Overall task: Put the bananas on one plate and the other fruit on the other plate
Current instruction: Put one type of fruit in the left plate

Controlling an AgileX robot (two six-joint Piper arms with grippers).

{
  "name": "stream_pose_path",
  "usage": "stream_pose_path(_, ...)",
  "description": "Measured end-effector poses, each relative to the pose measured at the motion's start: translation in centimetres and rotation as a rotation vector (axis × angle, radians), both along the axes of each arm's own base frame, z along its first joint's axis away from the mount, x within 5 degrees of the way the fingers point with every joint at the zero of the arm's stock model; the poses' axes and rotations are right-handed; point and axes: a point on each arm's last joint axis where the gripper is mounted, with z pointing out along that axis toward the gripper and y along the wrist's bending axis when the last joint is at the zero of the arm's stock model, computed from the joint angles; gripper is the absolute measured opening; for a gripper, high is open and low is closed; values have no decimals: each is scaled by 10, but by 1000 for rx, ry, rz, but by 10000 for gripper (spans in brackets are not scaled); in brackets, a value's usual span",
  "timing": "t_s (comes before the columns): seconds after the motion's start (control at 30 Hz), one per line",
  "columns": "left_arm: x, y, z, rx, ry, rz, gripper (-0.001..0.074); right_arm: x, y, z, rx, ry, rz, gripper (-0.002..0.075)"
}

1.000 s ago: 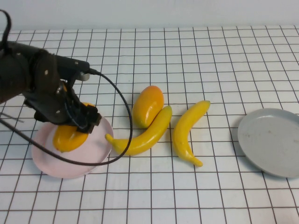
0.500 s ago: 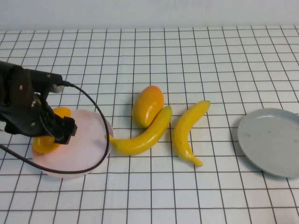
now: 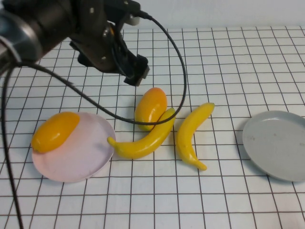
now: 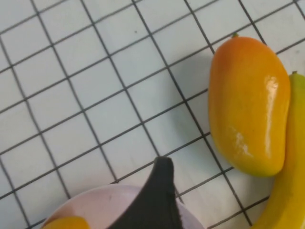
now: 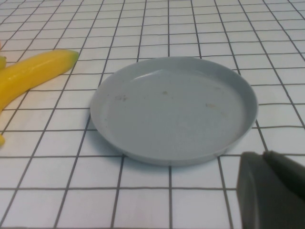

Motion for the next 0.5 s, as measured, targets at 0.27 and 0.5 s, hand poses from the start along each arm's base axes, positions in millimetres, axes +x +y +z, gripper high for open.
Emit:
stream_pose_path(0.27,39,-46,-58,102,149,-56,668,0,0,0,0,0,0,-16)
stream_pose_path(0.5,53,-56,-100,145,221,-58,669,0,0,0,0,0,0,-16)
